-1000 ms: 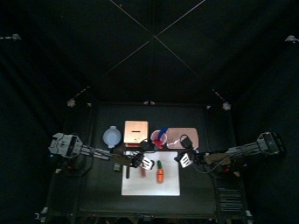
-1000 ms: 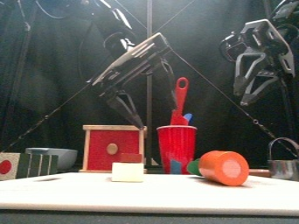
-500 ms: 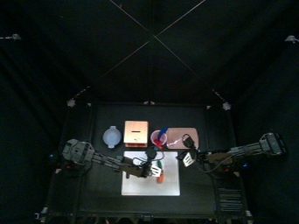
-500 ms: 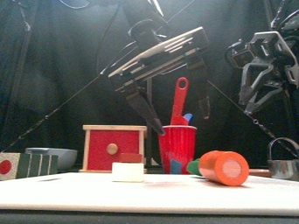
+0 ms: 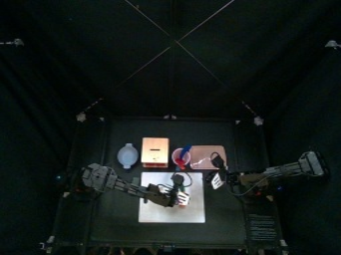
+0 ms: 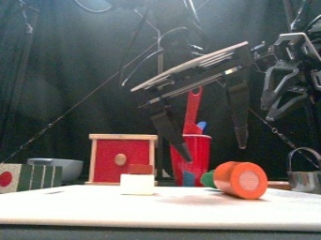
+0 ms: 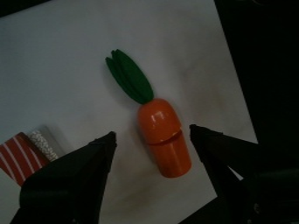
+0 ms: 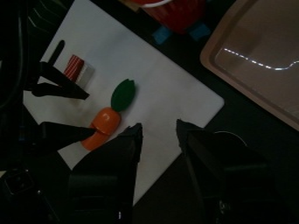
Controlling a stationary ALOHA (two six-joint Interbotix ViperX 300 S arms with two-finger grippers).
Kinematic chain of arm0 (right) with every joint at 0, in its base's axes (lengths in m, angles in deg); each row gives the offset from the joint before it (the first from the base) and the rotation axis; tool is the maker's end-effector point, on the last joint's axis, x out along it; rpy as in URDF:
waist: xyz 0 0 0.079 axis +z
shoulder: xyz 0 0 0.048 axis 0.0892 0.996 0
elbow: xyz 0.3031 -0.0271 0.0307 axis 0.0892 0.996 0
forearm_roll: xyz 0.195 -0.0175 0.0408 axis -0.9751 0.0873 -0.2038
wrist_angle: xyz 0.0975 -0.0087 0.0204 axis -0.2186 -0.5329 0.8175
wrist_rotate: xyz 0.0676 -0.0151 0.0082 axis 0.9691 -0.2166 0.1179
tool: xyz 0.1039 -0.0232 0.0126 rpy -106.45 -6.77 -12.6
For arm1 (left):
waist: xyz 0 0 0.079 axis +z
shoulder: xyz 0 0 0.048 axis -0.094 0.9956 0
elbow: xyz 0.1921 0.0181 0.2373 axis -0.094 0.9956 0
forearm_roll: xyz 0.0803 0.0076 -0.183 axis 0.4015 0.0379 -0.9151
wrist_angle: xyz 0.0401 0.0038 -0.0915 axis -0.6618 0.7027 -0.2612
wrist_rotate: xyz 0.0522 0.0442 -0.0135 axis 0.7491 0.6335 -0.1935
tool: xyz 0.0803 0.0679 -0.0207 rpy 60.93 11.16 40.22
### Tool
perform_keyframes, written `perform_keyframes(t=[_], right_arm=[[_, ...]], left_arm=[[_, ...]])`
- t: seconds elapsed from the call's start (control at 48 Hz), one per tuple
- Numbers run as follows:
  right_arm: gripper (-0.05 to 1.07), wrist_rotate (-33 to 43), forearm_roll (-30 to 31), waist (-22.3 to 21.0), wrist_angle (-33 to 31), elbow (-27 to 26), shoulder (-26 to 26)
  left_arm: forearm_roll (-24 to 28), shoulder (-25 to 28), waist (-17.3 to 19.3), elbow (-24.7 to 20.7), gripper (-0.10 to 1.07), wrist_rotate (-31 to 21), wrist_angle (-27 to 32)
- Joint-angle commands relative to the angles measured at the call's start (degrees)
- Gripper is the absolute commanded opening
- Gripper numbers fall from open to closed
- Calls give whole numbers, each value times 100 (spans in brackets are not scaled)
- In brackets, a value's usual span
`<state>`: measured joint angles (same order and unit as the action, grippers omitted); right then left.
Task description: Place carrot into bowl
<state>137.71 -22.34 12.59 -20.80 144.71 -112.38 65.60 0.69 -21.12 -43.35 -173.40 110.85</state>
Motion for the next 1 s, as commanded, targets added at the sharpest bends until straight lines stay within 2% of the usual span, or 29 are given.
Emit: perform_keyframes(t=[0.0,0.708,0.979], right_arm=[[75,-18,18,9,26,-53,-26],[75,-18,-18,18,-88,-35,-132],[75,-18,-18,18,-176,-35,-176]], left_arm=[[26,-26,-9,-246,99,-9,-9],[26,229,0,-352,98,-9,-97],[18,272,0,-352,82,9,-97]])
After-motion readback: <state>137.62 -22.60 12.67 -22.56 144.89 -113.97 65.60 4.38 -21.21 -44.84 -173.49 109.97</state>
